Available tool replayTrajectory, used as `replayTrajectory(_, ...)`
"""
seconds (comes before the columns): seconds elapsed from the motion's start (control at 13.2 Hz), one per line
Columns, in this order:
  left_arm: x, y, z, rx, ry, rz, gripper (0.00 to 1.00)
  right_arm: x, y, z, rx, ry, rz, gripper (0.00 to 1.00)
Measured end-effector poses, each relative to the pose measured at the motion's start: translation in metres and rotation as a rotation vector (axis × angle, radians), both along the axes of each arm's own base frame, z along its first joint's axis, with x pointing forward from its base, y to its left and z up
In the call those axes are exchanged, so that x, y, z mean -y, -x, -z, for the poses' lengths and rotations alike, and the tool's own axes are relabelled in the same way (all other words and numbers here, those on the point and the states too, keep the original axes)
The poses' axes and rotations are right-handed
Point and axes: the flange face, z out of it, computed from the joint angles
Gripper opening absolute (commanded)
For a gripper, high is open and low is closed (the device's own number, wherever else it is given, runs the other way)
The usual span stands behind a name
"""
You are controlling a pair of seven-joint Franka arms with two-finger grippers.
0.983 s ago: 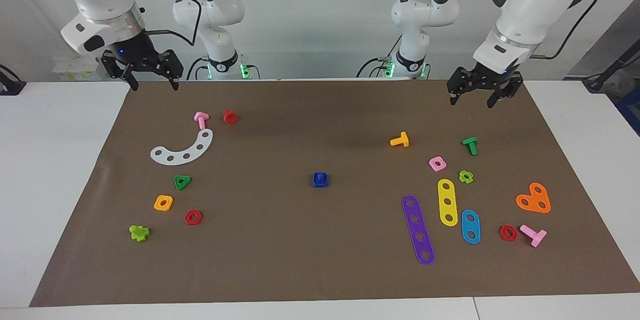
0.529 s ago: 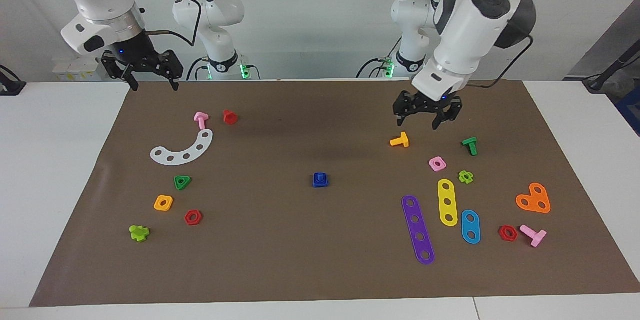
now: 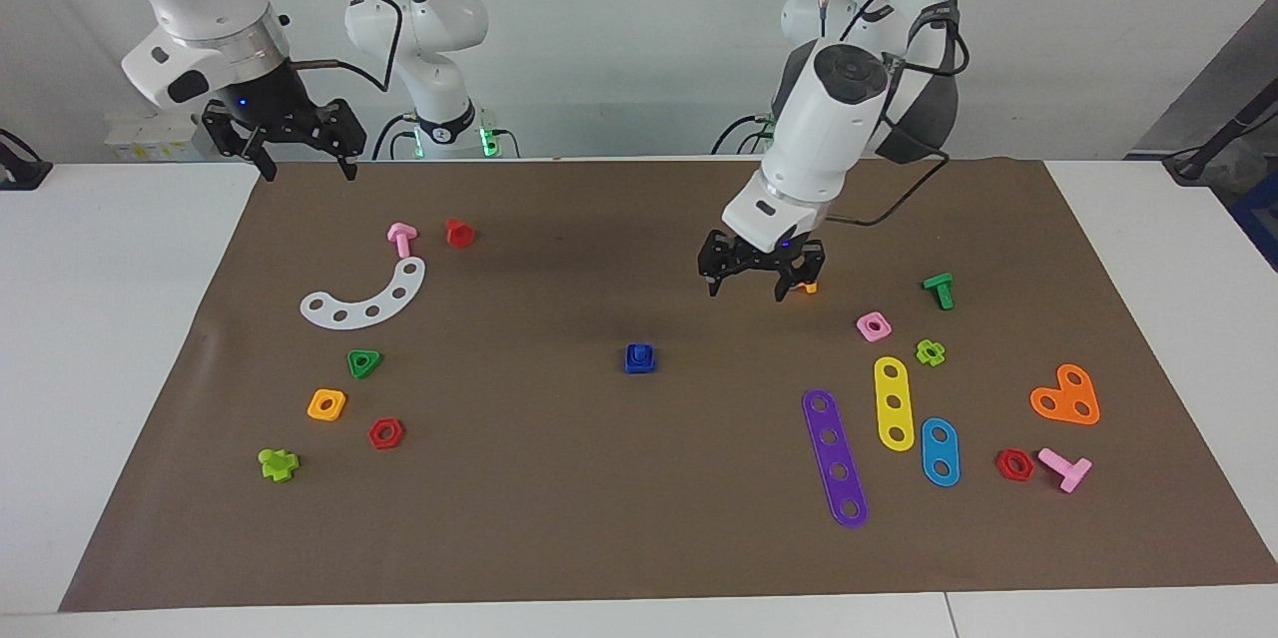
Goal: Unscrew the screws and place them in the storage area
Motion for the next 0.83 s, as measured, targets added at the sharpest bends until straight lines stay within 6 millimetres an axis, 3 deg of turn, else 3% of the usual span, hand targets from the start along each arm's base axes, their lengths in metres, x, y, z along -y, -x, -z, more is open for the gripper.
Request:
replayTrajectory(0.23,0.040,0.001,0.047,0.006,-0.006,0.009,0.95,0.000,0.000,0.000,0.000,0.000,0.000,1.00)
replayTrajectory(0.45,0.067,0.004,0.073,0.038,-0.023,0.037,0.92,0.000,0.000,0.000,0.000,0.000,0.000,1.00)
replayTrajectory(0.83,0.074,0.000,0.089,0.090,-0.042,0.067,0.90,0.000,0.000,0.000,0.000,0.000,0.000,1.00)
